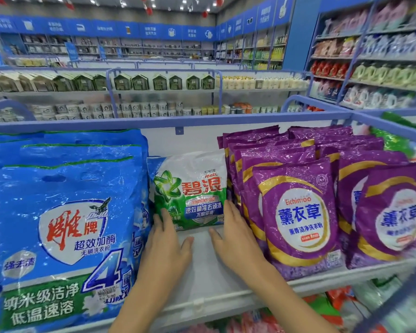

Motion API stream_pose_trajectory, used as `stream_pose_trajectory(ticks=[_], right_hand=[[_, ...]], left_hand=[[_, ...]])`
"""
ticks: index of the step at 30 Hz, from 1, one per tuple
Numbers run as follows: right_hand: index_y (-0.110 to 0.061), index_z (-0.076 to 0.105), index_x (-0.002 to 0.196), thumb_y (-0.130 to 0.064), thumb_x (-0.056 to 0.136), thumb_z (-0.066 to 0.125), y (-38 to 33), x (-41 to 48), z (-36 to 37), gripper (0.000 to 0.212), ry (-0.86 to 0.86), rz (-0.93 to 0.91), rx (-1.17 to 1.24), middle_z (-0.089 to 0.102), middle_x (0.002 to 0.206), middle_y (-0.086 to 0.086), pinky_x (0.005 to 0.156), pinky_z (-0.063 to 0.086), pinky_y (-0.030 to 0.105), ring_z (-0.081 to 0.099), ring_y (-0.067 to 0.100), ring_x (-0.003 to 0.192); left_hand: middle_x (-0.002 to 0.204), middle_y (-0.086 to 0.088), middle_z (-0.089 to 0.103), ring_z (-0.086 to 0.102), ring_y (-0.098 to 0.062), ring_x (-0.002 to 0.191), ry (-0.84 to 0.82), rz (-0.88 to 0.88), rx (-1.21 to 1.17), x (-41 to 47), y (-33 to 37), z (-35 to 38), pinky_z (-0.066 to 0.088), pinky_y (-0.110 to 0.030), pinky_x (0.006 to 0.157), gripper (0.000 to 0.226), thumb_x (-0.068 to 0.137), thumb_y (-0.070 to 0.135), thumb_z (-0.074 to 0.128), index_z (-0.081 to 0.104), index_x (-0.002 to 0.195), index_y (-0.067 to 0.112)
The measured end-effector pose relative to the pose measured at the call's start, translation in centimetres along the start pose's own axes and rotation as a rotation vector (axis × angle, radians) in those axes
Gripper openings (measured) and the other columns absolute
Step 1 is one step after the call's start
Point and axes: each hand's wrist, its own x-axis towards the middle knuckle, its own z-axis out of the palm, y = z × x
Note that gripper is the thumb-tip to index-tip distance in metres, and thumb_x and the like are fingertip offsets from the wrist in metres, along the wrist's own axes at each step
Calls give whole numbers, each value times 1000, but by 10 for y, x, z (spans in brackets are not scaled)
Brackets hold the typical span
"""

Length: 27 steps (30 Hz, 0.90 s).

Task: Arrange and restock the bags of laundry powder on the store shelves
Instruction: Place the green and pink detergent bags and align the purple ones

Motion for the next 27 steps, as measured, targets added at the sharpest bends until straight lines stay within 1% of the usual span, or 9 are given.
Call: stream_pose_trajectory(ticks=[2, 4, 9, 12, 16, 18, 21, 23, 27], right_hand=[[-17, 10, 164, -35, 105, 52, -3, -13, -7, 75, -13, -32, -1, 10, 171, 1, 124, 14, 27, 15, 17, 157], [-21, 15, 164, -42, 106, 47, -5, -30, -15, 69, -17, -76, -18, 14, 171, -4, 124, 17, 28, 15, 14, 156], [-27, 30, 160, -52, 105, 43, 3, -90, -47, 62, -32, -150, -89, 25, 167, -12, 123, 18, 26, 20, 8, 154], [-28, 35, 158, -55, 104, 43, 19, -135, -73, 61, -13, -169, -120, 32, 164, -12, 123, 18, 25, 25, 6, 152], [-30, 38, 156, -59, 103, 41, 57, -197, -106, 60, 25, -134, -132, 37, 161, -15, 122, 21, 23, 30, 4, 149], [-31, 37, 157, -59, 103, 40, 83, -225, -122, 61, 31, -80, -155, 36, 161, -15, 122, 20, 23, 29, 3, 149], [-31, 35, 157, -60, 104, 38, 122, -270, -144, 61, 19, 26, -156, 33, 162, -16, 121, 21, 25, 26, 4, 150], [-31, 37, 156, -61, 104, 38, 145, -296, -162, 61, 27, 83, -154, 35, 161, -16, 120, 25, 26, 29, 4, 148], [-31, 39, 154, -62, 103, 40, 185, -334, -200, 60, 76, 194, -148, 40, 158, -16, 117, 33, 28, 36, 5, 145]], left_hand=[[165, -14, 25, 35, -30, 146, 8, 77, 39, -10, -2, -6, 32, -42, 119, 84, 98, 53, 50, 9, 161, 15], [165, -9, 26, 32, -28, 148, -18, 94, 88, -26, 0, -15, 32, -42, 120, 82, 97, 64, 40, 14, 161, 19], [166, 2, 24, 24, -22, 152, -61, 189, 279, -78, 11, -31, 27, -36, 122, 104, 78, 87, -1, 21, 160, 26], [168, 5, 20, 19, -19, 154, -55, 207, 300, -118, 29, -29, 22, -33, 122, 97, 84, 84, 1, 20, 160, 28], [164, 6, 30, 25, -19, 151, -45, 222, 290, -171, 60, -8, 22, -34, 124, 127, 62, 90, -27, 31, 157, 28], [162, 8, 33, 27, -18, 150, -69, 257, 266, -197, 83, 6, 24, -33, 124, 113, 73, 88, -15, 33, 156, 28], [162, 12, 30, 26, -14, 149, -153, 316, 242, -229, 120, 31, 27, -30, 121, 74, 97, 71, 21, 29, 158, 29], [160, 12, 33, 29, -13, 147, -188, 359, 234, -246, 145, 50, 29, -29, 119, 68, 100, 65, 28, 31, 157, 28], [159, 12, 35, 30, -13, 147, -251, 432, 215, -264, 186, 83, 35, -31, 117, 69, 99, 67, 27, 34, 156, 28]])
